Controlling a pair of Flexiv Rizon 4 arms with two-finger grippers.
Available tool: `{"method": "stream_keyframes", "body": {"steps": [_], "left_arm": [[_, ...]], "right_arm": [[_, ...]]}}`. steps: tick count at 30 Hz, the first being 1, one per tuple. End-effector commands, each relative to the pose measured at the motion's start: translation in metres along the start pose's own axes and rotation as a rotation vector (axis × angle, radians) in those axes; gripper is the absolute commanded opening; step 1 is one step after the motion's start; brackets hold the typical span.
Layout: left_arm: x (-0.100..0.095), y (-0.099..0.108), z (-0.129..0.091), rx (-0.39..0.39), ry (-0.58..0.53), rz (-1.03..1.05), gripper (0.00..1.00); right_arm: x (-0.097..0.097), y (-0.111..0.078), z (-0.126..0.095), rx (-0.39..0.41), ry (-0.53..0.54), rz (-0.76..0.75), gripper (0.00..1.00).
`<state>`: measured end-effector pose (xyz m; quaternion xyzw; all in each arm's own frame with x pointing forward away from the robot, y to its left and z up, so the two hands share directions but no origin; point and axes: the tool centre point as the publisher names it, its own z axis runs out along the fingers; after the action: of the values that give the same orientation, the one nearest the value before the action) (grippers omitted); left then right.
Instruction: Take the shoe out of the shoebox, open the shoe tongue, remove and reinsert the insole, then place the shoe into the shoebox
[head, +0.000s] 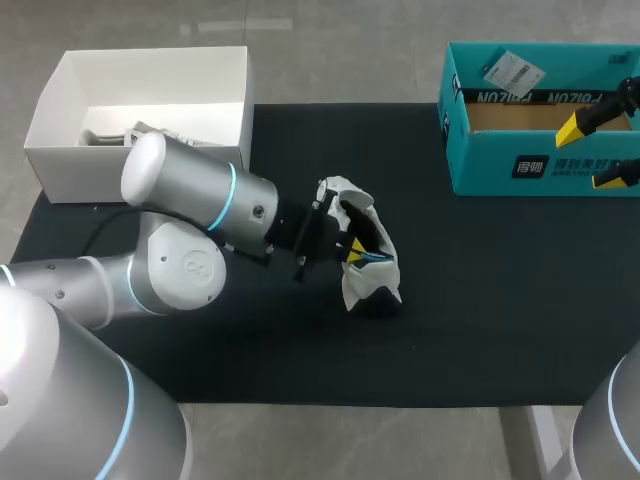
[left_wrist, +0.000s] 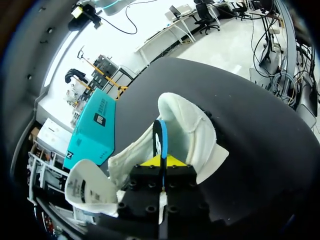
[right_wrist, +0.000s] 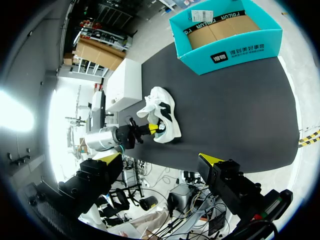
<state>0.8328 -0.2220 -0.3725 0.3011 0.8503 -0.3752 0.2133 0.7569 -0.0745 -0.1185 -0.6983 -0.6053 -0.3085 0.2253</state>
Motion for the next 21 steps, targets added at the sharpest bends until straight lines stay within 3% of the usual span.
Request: {"method": "stream_keyframes", "body": {"steps": [1,2,3,4,5,8,12,16,21], "left_arm": [[-0.001,-0.004,-0.006,0.009,-0.008,-0.006,0.69],[-0.001,-0.005,-0.008,0.011,-0.014,-0.005,0.75],[-0.002,-0.006,-0.01,0.017,-0.017,-0.005,0.71],[-0.003,-0.007,-0.012,0.02,-0.024,-0.004,0.56],[-0.004,-0.008,-0.013,0.022,-0.028,-0.003,0.49],[-0.005,-0.011,-0.015,0.028,-0.033,0.005,0.36],[-0.006,-0.012,-0.015,0.031,-0.033,0.008,0.28],[-0.005,-0.011,-0.013,0.037,-0.028,0.005,0.03],[-0.002,-0.01,-0.005,0.044,-0.007,0.007,0.0]], "right_arm": [[0.0,0.0,0.001,-0.001,-0.002,0.002,1.0],[0.0,0.0,0.001,-0.001,-0.002,0.002,1.0],[0.0,0.0,0.001,-0.001,-0.002,0.002,1.0],[0.0,0.0,0.001,-0.001,-0.002,0.002,1.0],[0.0,0.0,0.001,-0.001,-0.002,0.002,1.0],[0.0,0.0,0.001,-0.001,-0.002,0.002,1.0],[0.0,0.0,0.001,-0.001,-0.002,0.002,1.0],[0.0,0.0,0.001,-0.001,-0.002,0.002,1.0],[0.0,0.0,0.001,-0.001,-0.002,0.002,1.0]]}}
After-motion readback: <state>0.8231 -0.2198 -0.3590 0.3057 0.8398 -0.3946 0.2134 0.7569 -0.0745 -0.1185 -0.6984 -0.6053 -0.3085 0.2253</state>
